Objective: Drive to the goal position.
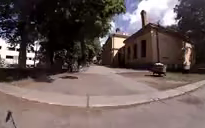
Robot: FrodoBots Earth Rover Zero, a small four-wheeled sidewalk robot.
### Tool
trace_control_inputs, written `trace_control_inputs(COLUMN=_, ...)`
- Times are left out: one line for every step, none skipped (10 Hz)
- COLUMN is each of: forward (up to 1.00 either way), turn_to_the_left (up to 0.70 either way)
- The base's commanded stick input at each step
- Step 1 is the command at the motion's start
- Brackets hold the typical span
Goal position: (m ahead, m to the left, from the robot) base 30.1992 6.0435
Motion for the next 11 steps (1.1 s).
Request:
trace_control_inputs(forward=0.85, turn_to_the_left=0.0)
trace_control_inputs(forward=0.85, turn_to_the_left=0.0)
trace_control_inputs(forward=0.85, turn_to_the_left=0.0)
trace_control_inputs(forward=0.85, turn_to_the_left=0.0)
trace_control_inputs(forward=0.85, turn_to_the_left=0.0)
trace_control_inputs(forward=0.85, turn_to_the_left=0.0)
trace_control_inputs(forward=0.85, turn_to_the_left=0.0)
trace_control_inputs(forward=0.85, turn_to_the_left=0.0)
trace_control_inputs(forward=0.85, turn_to_the_left=0.0)
trace_control_inputs(forward=0.85, turn_to_the_left=0.0)
trace_control_inputs(forward=0.85, turn_to_the_left=0.0)
